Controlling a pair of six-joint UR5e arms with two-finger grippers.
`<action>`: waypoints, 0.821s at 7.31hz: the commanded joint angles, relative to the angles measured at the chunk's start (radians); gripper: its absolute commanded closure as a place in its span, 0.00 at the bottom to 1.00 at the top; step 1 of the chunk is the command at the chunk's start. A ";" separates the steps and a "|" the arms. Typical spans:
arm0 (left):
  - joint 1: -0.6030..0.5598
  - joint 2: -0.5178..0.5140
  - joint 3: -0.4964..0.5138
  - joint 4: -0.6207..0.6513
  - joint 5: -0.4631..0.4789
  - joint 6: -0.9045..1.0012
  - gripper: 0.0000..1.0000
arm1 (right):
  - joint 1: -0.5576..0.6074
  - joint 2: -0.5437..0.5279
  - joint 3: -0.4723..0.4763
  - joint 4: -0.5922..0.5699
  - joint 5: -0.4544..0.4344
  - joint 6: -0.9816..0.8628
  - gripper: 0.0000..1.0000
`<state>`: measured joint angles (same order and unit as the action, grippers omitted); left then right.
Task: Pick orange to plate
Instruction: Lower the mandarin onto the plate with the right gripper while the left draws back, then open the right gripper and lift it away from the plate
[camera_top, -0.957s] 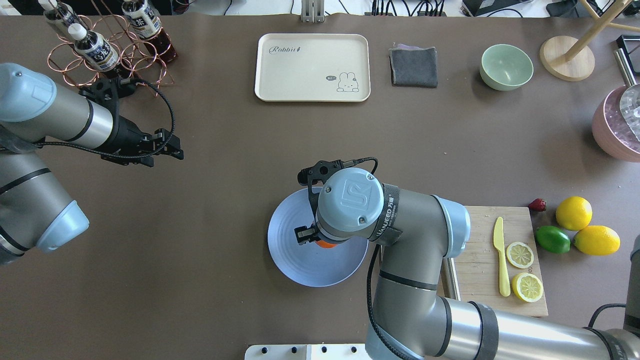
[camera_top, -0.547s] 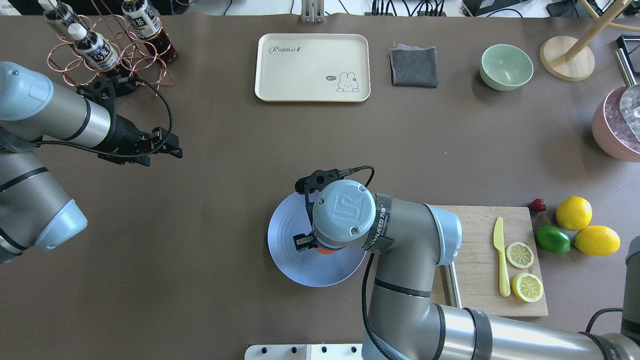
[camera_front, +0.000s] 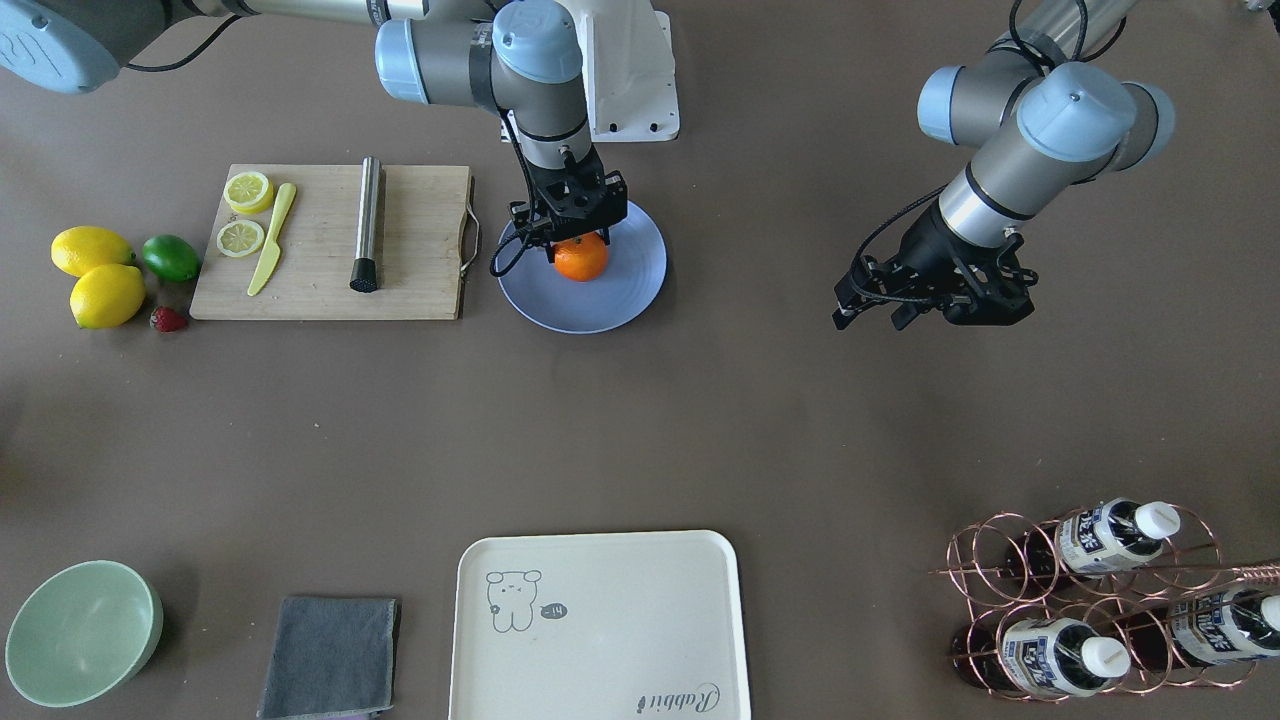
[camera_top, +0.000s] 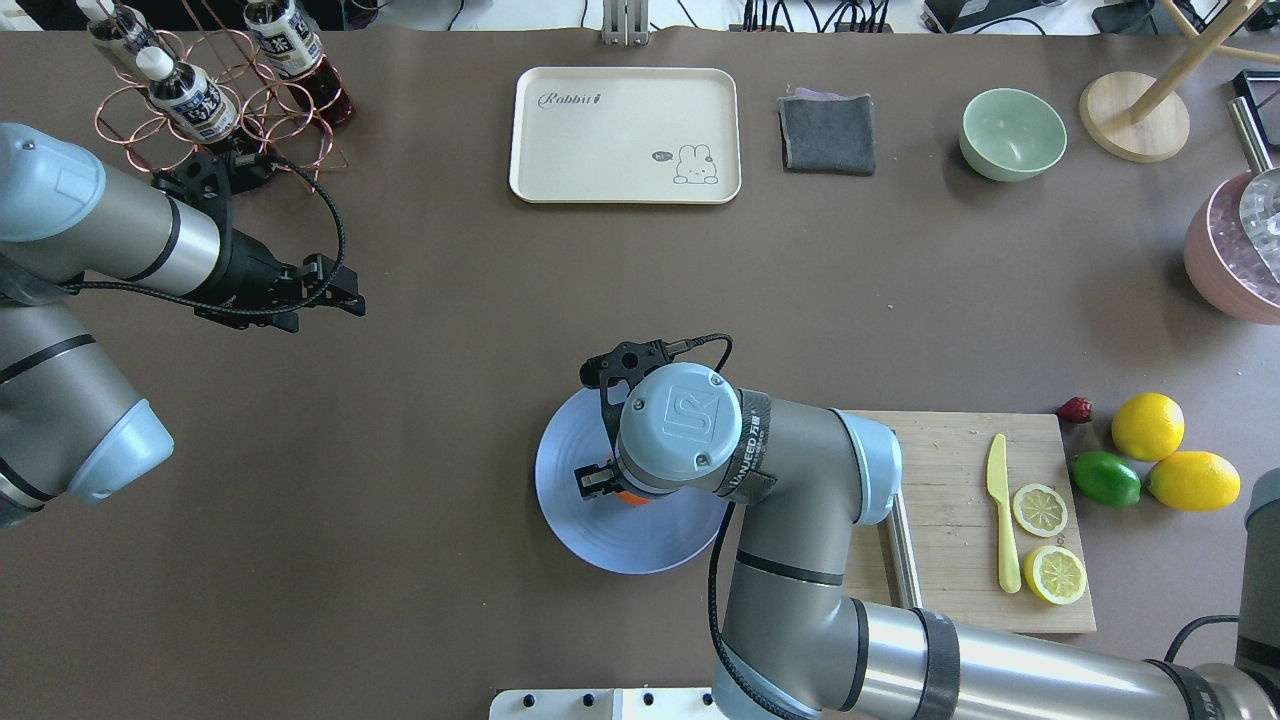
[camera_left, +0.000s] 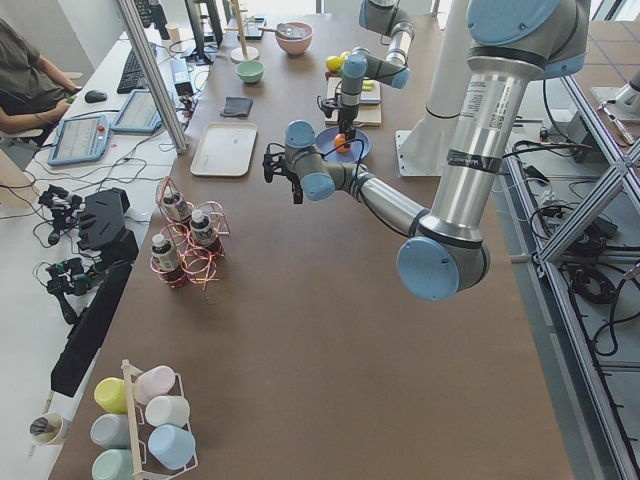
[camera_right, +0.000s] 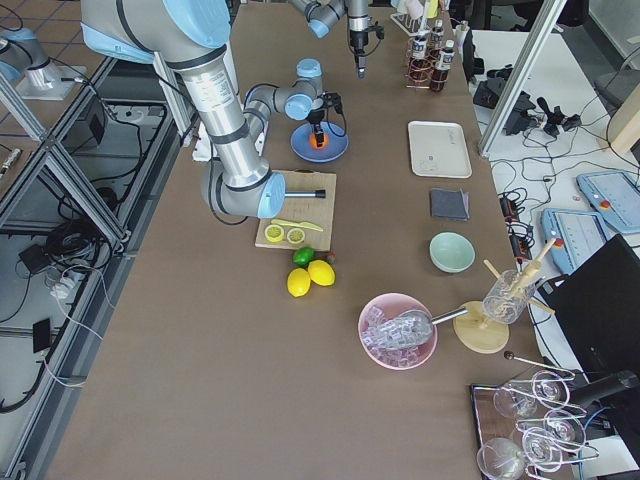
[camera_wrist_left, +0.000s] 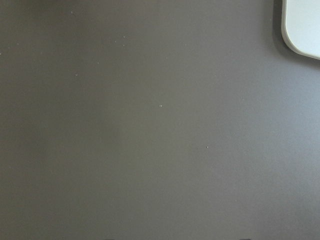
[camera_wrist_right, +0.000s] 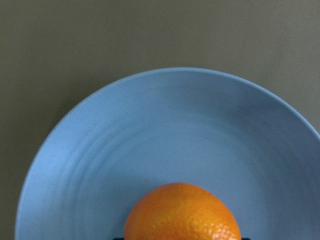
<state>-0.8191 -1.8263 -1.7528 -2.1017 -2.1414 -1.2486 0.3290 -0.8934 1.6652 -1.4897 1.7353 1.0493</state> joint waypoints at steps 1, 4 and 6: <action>0.000 -0.001 -0.004 0.000 0.000 0.000 0.13 | 0.008 0.001 0.005 0.002 0.004 -0.002 0.00; -0.166 0.004 0.030 0.035 -0.128 0.138 0.13 | 0.256 -0.083 0.163 -0.119 0.238 -0.044 0.00; -0.317 0.004 0.013 0.308 -0.170 0.468 0.06 | 0.529 -0.213 0.217 -0.132 0.469 -0.298 0.00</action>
<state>-1.0365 -1.8232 -1.7317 -1.9558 -2.2796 -0.9763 0.6829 -1.0274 1.8496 -1.6071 2.0560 0.9037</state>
